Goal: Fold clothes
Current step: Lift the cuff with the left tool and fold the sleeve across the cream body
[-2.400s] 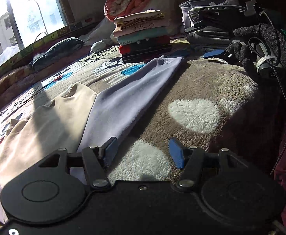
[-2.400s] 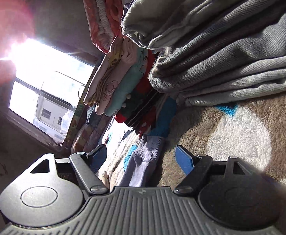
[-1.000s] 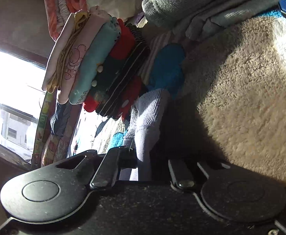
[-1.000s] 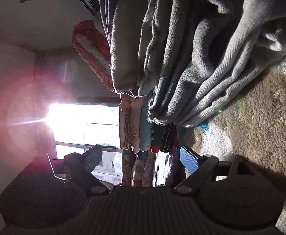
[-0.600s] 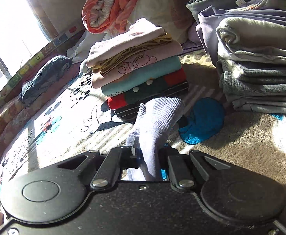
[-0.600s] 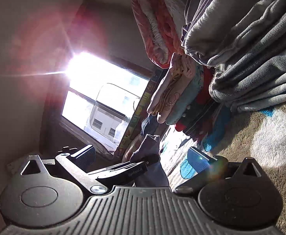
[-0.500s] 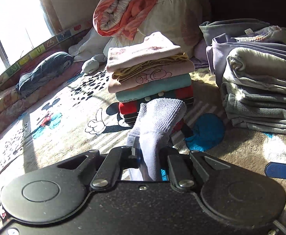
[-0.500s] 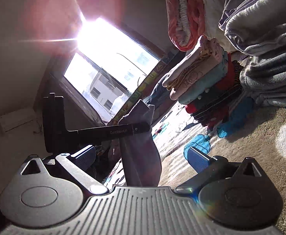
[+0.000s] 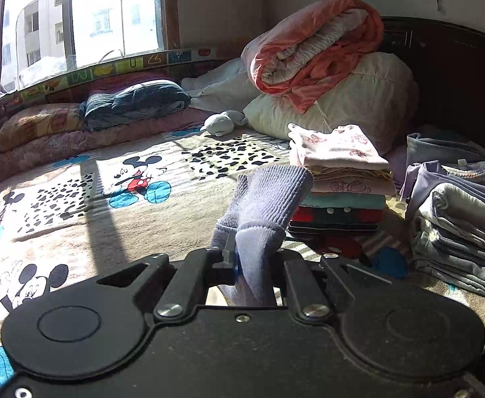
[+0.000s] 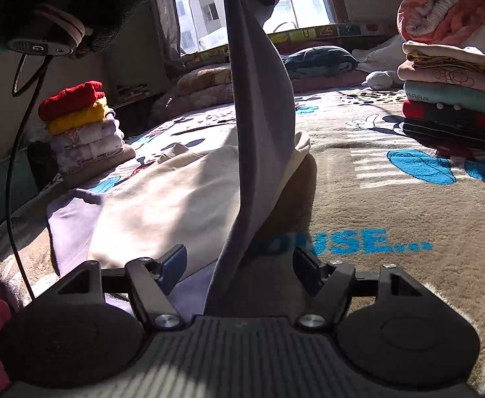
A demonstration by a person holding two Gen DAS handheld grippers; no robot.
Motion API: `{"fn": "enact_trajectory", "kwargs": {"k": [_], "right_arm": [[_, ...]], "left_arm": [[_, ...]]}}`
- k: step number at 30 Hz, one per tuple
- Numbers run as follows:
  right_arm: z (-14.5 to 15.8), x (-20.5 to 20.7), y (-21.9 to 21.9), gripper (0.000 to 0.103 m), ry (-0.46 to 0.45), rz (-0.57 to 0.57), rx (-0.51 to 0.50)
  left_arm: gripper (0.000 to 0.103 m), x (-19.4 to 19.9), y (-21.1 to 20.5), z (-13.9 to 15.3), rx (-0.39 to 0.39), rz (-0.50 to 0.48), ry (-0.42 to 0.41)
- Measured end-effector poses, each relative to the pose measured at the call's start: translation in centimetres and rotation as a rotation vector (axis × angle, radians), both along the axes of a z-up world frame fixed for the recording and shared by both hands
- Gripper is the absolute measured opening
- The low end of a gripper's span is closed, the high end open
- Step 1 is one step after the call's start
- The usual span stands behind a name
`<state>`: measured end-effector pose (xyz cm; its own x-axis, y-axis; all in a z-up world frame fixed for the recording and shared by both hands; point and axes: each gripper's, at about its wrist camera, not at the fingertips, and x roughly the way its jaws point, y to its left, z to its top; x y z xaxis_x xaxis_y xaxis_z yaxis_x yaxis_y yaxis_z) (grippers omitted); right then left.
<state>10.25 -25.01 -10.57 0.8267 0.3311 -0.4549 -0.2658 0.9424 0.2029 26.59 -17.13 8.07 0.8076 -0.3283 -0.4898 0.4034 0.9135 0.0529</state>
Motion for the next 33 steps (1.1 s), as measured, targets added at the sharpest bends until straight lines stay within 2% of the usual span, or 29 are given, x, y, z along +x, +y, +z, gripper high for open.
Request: {"fn": "enact_trajectory", "kwargs": {"k": [4, 7, 9, 14, 21, 29, 33], "right_arm": [[-0.6, -0.1, 2.0, 0.065, -0.003, 0.017, -0.115], [-0.9, -0.1, 3.0, 0.054, -0.007, 0.032, -0.175], [-1.1, -0.2, 3.5, 0.043, -0.002, 0.042, -0.2], [-1.2, -0.6, 4.8, 0.04, -0.017, 0.049, -0.269], [-1.5, -0.8, 5.3, 0.04, -0.012, 0.072, -0.293], [-1.5, -1.1, 5.3, 0.04, -0.016, 0.083, -0.316], [-1.5, -1.2, 5.4, 0.04, -0.021, 0.091, -0.334]], "left_arm": [[0.004, -0.3, 2.6, 0.2, -0.034, 0.02, 0.008], [0.004, -0.7, 4.8, 0.5, -0.051, 0.036, 0.002], [0.004, -0.8, 6.4, 0.7, -0.062, 0.05, 0.001], [0.004, -0.7, 10.4, 0.0, -0.088, 0.099, 0.011], [0.004, -1.2, 15.5, -2.1, -0.134, 0.133, 0.029], [0.004, -2.2, 21.1, -6.9, -0.171, 0.208, 0.082], [0.004, -2.8, 22.9, -9.5, -0.164, 0.24, 0.114]]}}
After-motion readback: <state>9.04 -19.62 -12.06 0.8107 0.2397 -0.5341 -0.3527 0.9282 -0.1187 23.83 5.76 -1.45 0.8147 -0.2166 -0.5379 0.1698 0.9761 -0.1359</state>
